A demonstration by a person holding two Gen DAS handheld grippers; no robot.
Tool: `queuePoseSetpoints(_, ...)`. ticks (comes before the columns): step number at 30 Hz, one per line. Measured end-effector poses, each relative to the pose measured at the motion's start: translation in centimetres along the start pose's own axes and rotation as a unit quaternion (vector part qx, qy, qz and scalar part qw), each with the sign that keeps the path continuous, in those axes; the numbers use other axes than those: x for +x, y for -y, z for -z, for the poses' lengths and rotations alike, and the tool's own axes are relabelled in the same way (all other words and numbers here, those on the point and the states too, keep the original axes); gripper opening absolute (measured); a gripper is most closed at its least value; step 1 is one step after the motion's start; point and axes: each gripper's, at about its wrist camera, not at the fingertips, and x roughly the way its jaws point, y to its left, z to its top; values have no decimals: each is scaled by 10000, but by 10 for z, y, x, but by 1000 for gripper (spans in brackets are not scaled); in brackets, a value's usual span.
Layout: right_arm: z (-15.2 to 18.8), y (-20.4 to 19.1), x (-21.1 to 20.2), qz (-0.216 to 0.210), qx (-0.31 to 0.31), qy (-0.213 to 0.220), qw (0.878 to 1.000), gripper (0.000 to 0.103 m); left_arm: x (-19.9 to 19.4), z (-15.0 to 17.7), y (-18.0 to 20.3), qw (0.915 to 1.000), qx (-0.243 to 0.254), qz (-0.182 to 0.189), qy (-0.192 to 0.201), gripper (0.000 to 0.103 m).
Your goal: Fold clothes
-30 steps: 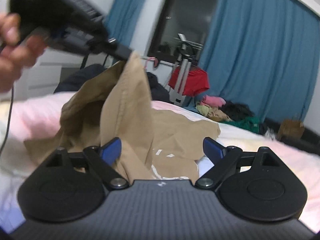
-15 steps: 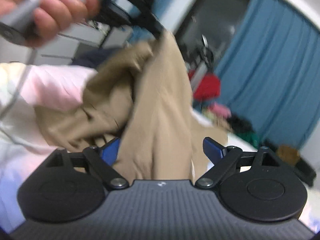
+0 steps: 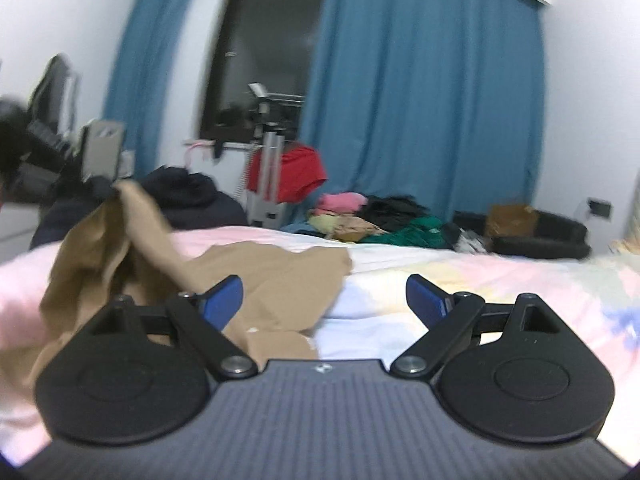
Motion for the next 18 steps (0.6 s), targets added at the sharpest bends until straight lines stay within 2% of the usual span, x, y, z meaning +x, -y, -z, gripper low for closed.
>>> queuePoseSetpoints(4,4,-2,6,-351,84,-192,9992,89,6,5,8,9999,101,-11,-89,1)
queuePoseSetpoints(8,8,-30,3,-1116,-356,-130,9930,70,8,6,12,9999,132,-29,-87,1)
queuePoseSetpoints(10,9,-48,9,-1291,-750,-308,9883,64,7,6,12,9999,135,-50,-66,1)
queuePoseSetpoints(13,23,-62,31,-1276,-1024,-876,9826,34,6,5,12,9997,195,-113,-43,2)
queuePoseSetpoints(14,25,-61,37,-1223,-972,-992,9827,16,6,4,13,9996,243,-150,-41,2)
queuePoseSetpoints(15,26,-59,42,-1183,-876,-1090,9831,10,6,4,14,9994,291,-188,-38,2)
queuePoseSetpoints(18,14,-39,45,-1356,-100,-1003,9856,6,9,4,16,9984,473,-295,-88,2)
